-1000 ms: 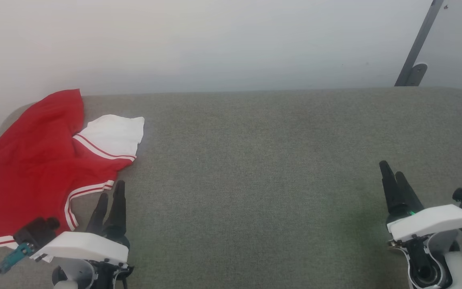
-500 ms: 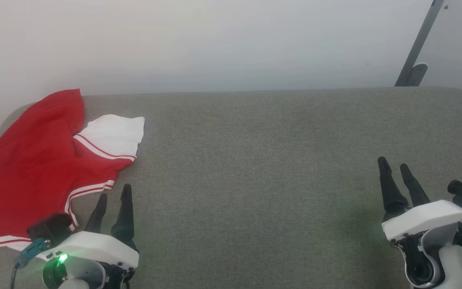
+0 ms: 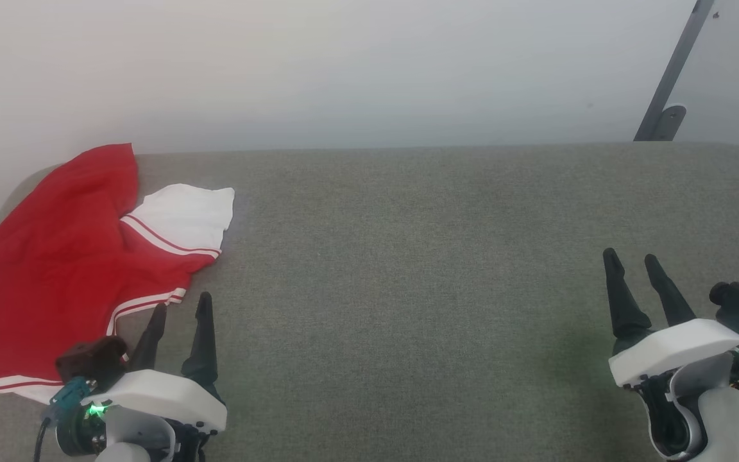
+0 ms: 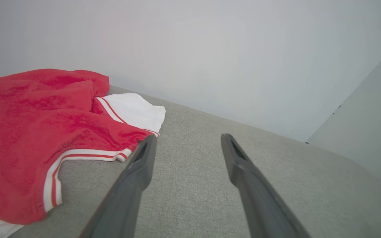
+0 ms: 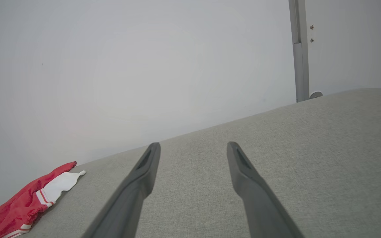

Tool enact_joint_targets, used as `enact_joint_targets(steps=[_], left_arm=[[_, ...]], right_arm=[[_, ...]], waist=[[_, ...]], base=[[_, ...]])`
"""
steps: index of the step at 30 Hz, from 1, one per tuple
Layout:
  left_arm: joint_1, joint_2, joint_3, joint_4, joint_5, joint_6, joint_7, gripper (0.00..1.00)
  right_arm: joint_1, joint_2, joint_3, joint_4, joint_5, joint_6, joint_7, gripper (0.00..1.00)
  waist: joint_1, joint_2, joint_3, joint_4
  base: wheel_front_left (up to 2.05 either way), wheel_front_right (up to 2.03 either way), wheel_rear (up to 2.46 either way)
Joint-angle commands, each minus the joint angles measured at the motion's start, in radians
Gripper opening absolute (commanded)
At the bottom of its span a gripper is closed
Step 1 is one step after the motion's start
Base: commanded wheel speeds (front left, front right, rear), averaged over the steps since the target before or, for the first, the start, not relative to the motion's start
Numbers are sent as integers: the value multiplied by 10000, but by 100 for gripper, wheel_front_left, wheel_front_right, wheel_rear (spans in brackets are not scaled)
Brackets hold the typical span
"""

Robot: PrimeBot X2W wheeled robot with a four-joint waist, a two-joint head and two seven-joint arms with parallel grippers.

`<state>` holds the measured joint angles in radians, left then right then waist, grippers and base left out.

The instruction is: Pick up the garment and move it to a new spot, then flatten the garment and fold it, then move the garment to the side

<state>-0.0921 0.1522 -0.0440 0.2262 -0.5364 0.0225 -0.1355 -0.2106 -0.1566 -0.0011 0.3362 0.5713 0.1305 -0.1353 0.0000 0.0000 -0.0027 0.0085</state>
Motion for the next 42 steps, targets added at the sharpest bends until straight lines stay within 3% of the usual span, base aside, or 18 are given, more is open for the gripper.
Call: enact_joint_targets(steps=[1, 42], left_arm=[[-259, 99, -33, -112, 371, 86, -134, 100], [-130, -78, -75, 303, 3804, 84, -1033, 100]], right_arm=[[-275, -97, 35, -10, -303, 2, -132, 100], [0, 190, -803, -201, -3366, 2, -1037, 100]], waist=[[0, 0, 1, 6], [0, 0, 27, 78]], base=[[0, 0, 0], [0, 0, 0]])
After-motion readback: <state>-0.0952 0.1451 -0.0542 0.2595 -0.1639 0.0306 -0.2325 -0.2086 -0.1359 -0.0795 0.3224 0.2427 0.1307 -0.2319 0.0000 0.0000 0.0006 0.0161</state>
